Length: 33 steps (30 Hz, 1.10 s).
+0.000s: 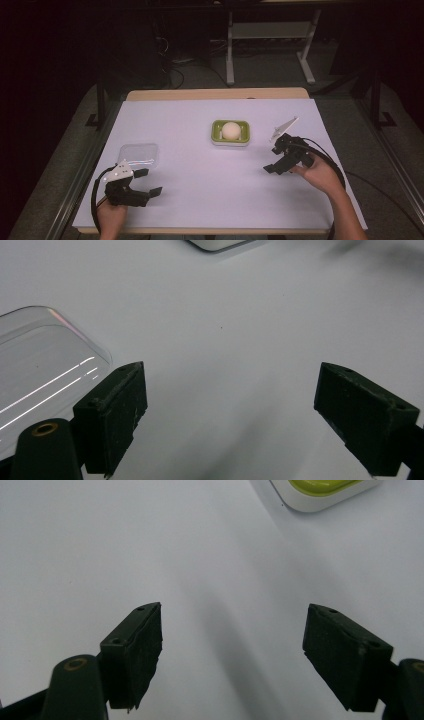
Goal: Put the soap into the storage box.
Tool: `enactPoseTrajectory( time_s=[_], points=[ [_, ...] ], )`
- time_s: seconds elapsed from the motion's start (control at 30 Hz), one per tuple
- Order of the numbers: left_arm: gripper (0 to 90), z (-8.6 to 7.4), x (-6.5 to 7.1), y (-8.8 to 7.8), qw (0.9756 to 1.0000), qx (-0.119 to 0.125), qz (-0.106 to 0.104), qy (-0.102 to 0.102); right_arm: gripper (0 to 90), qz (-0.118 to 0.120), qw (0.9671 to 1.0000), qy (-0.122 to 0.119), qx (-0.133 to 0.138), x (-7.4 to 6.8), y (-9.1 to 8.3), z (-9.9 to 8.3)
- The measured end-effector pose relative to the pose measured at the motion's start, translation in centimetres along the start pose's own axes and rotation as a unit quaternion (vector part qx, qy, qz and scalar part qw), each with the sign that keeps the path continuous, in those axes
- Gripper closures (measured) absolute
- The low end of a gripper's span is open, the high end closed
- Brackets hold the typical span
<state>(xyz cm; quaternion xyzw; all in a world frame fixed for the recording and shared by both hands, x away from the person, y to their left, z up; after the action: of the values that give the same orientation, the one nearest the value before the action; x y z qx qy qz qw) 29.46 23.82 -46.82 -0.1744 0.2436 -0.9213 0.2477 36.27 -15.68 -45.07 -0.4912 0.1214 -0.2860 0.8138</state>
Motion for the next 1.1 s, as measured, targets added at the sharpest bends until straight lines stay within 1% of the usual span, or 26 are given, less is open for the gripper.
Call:
enactPoseTrajectory(
  time_s=[0.03,0.07,0.13,0.2,0.23,0.27,0.3,0.37,0.57,0.67,0.7,0.8,0.83,1.1],
  points=[
    [13.1,0.0,0.0,0.0,1.0000,0.000,0.000,0.000,23.1,-0.001,1.0000,-0.003,0.001,0.0,0.0,-0.3],
    [13.1,0.0,0.0,0.0,1.0000,-0.001,0.000,0.000,23.1,-0.001,1.0000,0.001,0.002,-0.1,0.0,-0.4],
    [13.1,0.0,0.0,0.0,1.0000,0.001,0.000,-0.001,23.1,0.000,1.0000,0.001,0.003,-0.2,0.0,-0.6],
    [13.0,0.0,0.0,0.1,1.0000,0.002,0.000,-0.001,23.1,-0.001,1.0000,0.004,0.005,-0.4,0.0,-1.0],
    [13.1,0.0,0.0,0.1,1.0000,0.001,-0.001,-0.001,23.2,0.004,0.9999,0.010,0.003,-0.6,-0.2,-1.1],
    [13.0,0.0,0.0,0.1,1.0000,0.001,-0.001,-0.001,23.1,0.000,0.9999,0.009,0.005,-0.5,-0.1,-1.3],
    [13.1,0.0,0.0,0.1,1.0000,0.001,-0.001,-0.001,23.2,0.003,0.9999,0.010,0.006,-0.7,-0.1,-1.4],
    [13.1,0.0,0.0,0.1,1.0000,0.002,-0.001,-0.002,23.2,0.001,0.9999,0.011,0.005,-0.7,-0.1,-1.5],
    [13.1,0.0,0.0,0.1,1.0000,-0.001,-0.001,0.000,23.1,0.003,0.9997,0.021,0.008,-1.4,-0.3,-2.6],
    [13.1,-0.1,0.0,0.1,1.0000,-0.003,0.000,0.001,23.1,0.005,0.9997,0.020,0.010,-1.6,-0.3,-3.0],
    [13.1,-0.1,0.0,0.1,1.0000,-0.003,0.000,0.001,23.1,0.002,0.9997,0.024,0.009,-1.6,-0.3,-3.2],
    [13.1,-0.1,0.0,0.1,1.0000,-0.003,0.000,0.000,23.1,0.002,0.9996,0.025,0.013,-1.8,-0.3,-3.6],
    [13.1,-0.1,0.0,0.1,1.0000,-0.003,0.000,-0.001,23.1,0.003,0.9994,0.033,0.014,-2.0,-0.5,-4.0],
    [13.1,-0.1,0.0,0.2,1.0000,-0.003,0.000,-0.001,23.1,0.000,0.9989,0.042,0.018,-2.4,-0.9,-5.3]
  ],
)
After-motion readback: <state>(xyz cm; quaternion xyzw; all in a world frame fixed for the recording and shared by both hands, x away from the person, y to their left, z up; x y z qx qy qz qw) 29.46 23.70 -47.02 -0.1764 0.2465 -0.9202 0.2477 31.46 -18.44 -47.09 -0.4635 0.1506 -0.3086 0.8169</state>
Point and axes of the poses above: each handheld gripper's, and its own axes: y roughly forward along the jaws, z roughly out of its top, x roughly to its right, the point moved 8 cm from there along y, roughly forward along the jaws, and after that the axes turned 9 degrees about -z, right-handed, at the moved point
